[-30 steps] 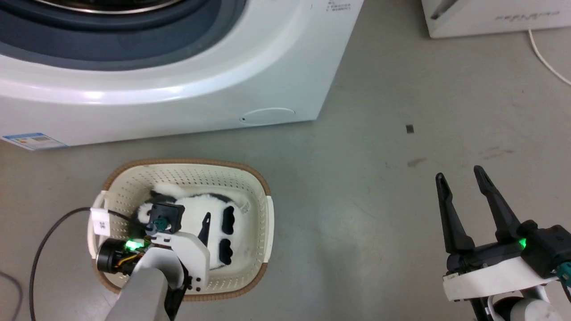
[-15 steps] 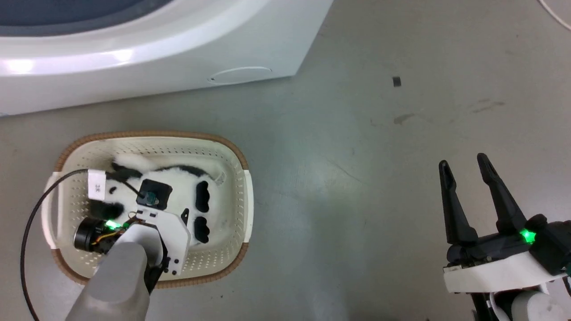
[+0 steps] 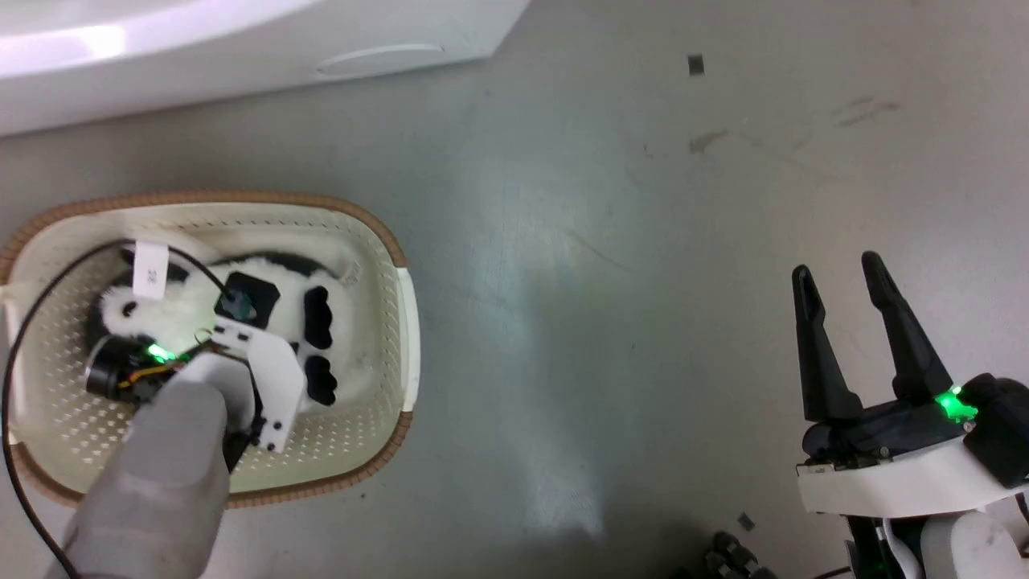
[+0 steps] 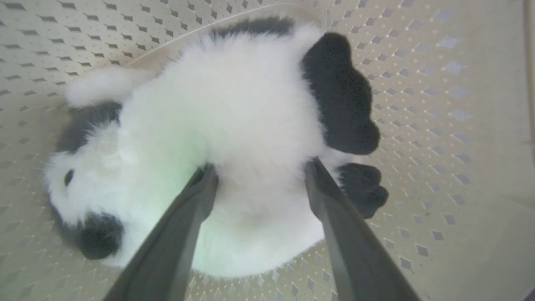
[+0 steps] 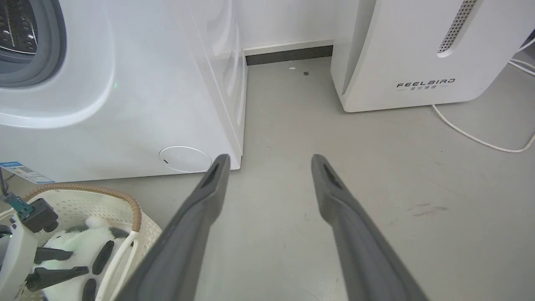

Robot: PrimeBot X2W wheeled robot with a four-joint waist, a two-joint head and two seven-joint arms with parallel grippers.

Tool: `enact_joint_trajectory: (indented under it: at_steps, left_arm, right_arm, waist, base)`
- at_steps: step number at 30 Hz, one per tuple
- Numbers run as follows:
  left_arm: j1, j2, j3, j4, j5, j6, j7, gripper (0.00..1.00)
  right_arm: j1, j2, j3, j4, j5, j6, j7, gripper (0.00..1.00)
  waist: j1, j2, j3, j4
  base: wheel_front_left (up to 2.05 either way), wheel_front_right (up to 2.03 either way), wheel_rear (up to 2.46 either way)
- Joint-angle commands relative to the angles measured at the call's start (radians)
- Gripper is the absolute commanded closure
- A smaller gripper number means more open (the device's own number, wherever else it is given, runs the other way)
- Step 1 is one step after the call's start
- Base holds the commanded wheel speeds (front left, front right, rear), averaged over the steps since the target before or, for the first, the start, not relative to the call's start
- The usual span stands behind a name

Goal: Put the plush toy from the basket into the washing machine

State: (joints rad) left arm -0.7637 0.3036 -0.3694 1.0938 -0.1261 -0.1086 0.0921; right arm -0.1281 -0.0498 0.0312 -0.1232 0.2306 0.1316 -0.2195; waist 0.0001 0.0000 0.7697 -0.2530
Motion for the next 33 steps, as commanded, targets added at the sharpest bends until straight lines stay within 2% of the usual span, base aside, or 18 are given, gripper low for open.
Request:
enact_joint_trajectory:
  at_steps: [1,13,14,15,23,33]
  left_arm:
    - [-0.034,0.015,-0.014,0.031,-0.003,-0.002,0.007,0.0]
    - [-0.124,0.054,-0.068,0.162,-0.027,0.026,0.033,0.0]
    - [-0.128,0.055,-0.07,0.173,-0.032,0.025,0.035,0.55]
    - [-0.132,0.055,-0.072,0.184,-0.038,0.024,0.032,1.0]
    - [-0.095,0.026,-0.062,0.191,-0.077,0.023,-0.023,1.0]
    - [-0.008,-0.028,-0.039,0.193,-0.129,0.024,-0.129,1.0]
  right_arm:
    - [-0.021,0.0,0.004,-0.01,0.015,-0.001,-0.012,0.0]
    - [-0.046,0.0,0.017,-0.024,0.045,-0.001,-0.037,0.0]
    - [-0.048,0.0,0.017,-0.024,0.046,-0.001,-0.039,0.0]
    - [-0.05,0.0,0.018,-0.024,0.047,-0.001,-0.041,0.0]
    - [-0.049,0.0,0.012,-0.005,0.03,-0.001,-0.042,0.0]
    - [-0.03,0.0,-0.003,0.034,-0.01,-0.001,-0.042,0.0]
  waist:
    - [-0.0001,0.0,0.031,-0.014]
    - [-0.0001,0.0,0.128,-0.048]
    - [-0.0001,0.0,0.132,-0.05]
    - [-0.0001,0.0,0.136,-0.051]
    - [-0.0001,0.0,0.071,-0.033]
    - [-0.0001,0.0,-0.097,0.002]
  base:
    - [0.0,0.0,0.0]
    - [0.0,0.0,0.0]
    - [0.0,0.0,0.0]
    - [0.0,0.0,0.0]
    - [0.0,0.0,0.0]
    - [0.0,0.0,0.0]
